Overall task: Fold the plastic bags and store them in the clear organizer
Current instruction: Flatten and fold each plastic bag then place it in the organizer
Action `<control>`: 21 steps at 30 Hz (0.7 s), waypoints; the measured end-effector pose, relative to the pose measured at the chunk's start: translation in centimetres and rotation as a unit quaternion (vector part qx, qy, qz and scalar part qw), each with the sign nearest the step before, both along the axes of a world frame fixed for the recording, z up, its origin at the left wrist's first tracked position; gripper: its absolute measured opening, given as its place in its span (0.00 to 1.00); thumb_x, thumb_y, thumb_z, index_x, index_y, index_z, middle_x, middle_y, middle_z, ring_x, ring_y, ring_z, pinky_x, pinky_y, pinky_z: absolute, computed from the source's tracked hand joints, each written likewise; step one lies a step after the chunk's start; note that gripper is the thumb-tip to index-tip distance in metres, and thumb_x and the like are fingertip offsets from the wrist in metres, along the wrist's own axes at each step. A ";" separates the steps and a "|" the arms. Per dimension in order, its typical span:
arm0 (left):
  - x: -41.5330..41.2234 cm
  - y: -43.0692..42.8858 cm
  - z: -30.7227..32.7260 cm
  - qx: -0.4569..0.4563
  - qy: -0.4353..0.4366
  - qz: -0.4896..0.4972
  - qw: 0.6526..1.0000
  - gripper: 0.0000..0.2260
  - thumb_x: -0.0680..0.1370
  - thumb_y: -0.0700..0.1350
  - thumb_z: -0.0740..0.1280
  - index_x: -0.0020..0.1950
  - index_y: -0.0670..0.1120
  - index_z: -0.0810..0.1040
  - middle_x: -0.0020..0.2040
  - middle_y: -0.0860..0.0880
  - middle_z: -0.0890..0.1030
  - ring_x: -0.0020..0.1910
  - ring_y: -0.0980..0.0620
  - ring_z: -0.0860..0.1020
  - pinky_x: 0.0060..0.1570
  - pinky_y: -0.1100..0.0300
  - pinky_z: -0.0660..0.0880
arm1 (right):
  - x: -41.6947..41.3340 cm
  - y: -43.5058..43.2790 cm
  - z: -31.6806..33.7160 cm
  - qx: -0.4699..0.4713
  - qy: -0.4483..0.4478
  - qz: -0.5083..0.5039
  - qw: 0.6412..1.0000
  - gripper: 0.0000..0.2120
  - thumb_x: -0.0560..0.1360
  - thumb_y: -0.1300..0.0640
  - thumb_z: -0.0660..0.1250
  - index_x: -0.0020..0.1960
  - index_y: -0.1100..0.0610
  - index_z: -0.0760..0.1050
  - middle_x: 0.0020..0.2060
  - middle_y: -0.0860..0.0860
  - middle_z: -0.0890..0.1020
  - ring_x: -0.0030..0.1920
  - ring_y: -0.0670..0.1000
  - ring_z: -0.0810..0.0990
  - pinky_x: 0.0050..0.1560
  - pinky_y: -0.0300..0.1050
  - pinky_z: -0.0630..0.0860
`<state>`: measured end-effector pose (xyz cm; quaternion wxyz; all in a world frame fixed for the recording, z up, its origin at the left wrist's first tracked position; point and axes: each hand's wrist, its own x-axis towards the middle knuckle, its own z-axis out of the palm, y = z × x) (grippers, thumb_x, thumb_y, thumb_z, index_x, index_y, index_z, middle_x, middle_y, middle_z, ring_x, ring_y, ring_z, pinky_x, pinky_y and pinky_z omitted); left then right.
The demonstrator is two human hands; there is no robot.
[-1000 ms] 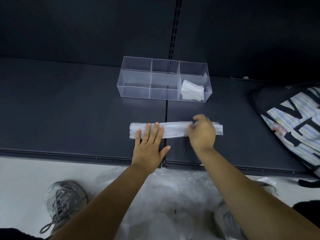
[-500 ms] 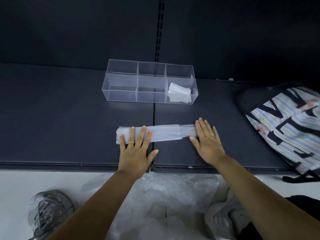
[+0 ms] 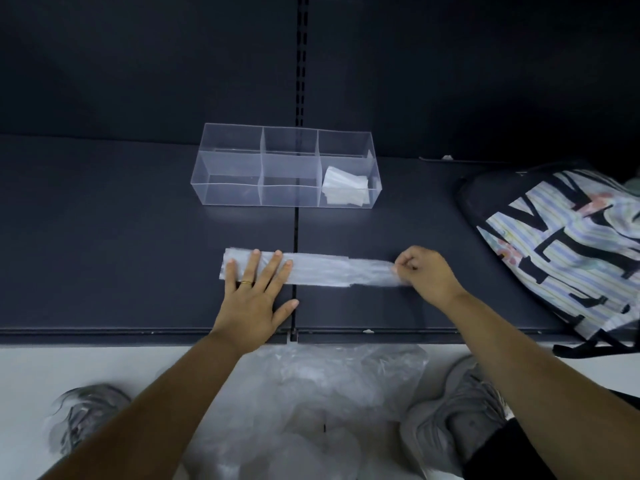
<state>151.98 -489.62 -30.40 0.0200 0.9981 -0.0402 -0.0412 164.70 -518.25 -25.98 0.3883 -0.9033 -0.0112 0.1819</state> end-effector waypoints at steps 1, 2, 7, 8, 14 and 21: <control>0.0 0.1 0.3 -0.005 -0.004 -0.013 1.000 0.33 0.78 0.64 0.41 0.77 0.47 0.57 0.77 0.47 0.60 0.76 0.40 0.55 0.72 0.37 0.52 | -0.8 -0.4 0.5 0.025 0.037 -0.006 0.999 0.06 0.73 0.66 0.69 0.40 0.59 0.76 0.31 0.54 0.78 0.32 0.49 0.74 0.32 0.35 0.72; -0.1 -0.2 0.6 -0.022 -0.003 -0.026 0.999 0.34 0.78 0.65 0.43 0.78 0.46 0.55 0.78 0.47 0.58 0.77 0.42 0.52 0.73 0.40 0.49 | -1.6 -0.8 1.0 0.049 0.075 -0.018 0.996 0.04 0.73 0.67 0.70 0.41 0.61 0.76 0.31 0.54 0.78 0.31 0.48 0.74 0.30 0.35 0.72; -1.1 -7.6 2.0 -0.204 0.008 -0.078 0.976 0.40 0.75 0.67 0.57 0.79 0.46 0.47 0.79 0.49 0.48 0.78 0.52 0.43 0.76 0.55 0.40 | -5.6 -0.6 3.9 0.104 0.237 -0.048 0.965 0.04 0.74 0.63 0.70 0.48 0.60 0.76 0.33 0.52 0.82 0.30 0.45 0.80 0.31 0.34 0.73; -1.4 -9.4 2.5 -0.248 -0.010 -0.072 0.966 0.38 0.76 0.63 0.62 0.78 0.45 0.51 0.79 0.48 0.51 0.78 0.52 0.47 0.76 0.55 0.43 | -6.2 -0.1 4.6 0.114 0.265 -0.035 0.957 0.04 0.75 0.62 0.70 0.49 0.59 0.76 0.33 0.52 0.83 0.32 0.45 0.82 0.32 0.34 0.74; -2.0 -12.8 5.5 -0.532 -0.059 0.142 0.833 0.13 0.79 0.37 0.63 0.63 0.45 0.79 0.57 0.48 0.82 0.59 0.51 0.79 0.62 0.62 0.71 | -6.1 1.6 7.9 0.154 0.259 0.015 0.953 0.06 0.76 0.56 0.68 0.48 0.58 0.77 0.36 0.53 0.84 0.31 0.44 0.80 0.30 0.33 0.73; -0.8 -8.0 8.1 -0.737 0.122 0.227 0.624 0.11 0.82 0.46 0.59 0.57 0.49 0.81 0.52 0.52 0.85 0.53 0.60 0.81 0.51 0.66 0.74 | -4.3 4.0 5.3 0.264 0.232 0.112 0.929 0.27 0.74 0.35 0.55 0.60 0.51 0.77 0.55 0.47 0.83 0.28 0.47 0.64 0.32 0.37 0.66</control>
